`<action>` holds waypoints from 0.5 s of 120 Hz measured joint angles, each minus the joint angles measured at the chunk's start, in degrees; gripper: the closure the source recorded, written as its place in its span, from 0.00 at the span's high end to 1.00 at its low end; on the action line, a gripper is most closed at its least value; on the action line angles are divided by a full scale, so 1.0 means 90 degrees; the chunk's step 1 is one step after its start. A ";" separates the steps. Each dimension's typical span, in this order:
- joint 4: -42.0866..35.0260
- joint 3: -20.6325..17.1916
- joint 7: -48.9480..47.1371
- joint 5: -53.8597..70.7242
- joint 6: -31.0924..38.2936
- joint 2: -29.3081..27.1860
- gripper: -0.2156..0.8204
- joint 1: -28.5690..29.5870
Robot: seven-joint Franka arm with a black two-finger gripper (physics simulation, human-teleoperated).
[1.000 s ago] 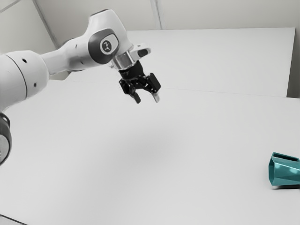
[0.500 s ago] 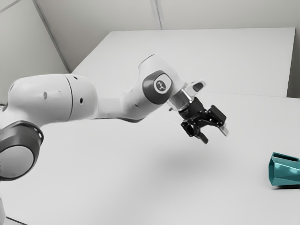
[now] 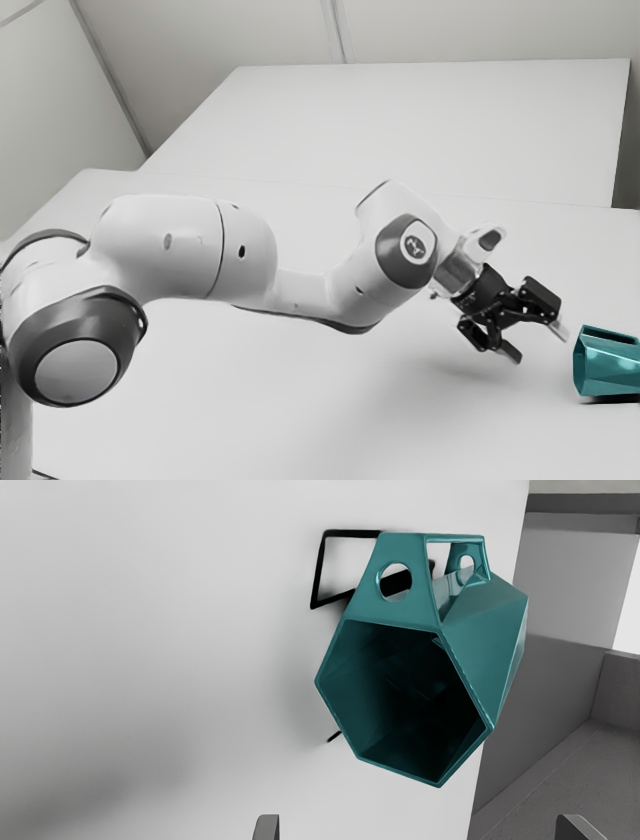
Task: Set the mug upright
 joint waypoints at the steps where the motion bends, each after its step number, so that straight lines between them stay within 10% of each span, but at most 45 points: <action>1: 0.0034 -0.0003 0.0000 -0.0006 0.0021 0.0032 0.79 -0.0002; 60: 0.0924 -0.0200 0.0017 -0.0564 0.0729 0.0840 0.79 -0.0363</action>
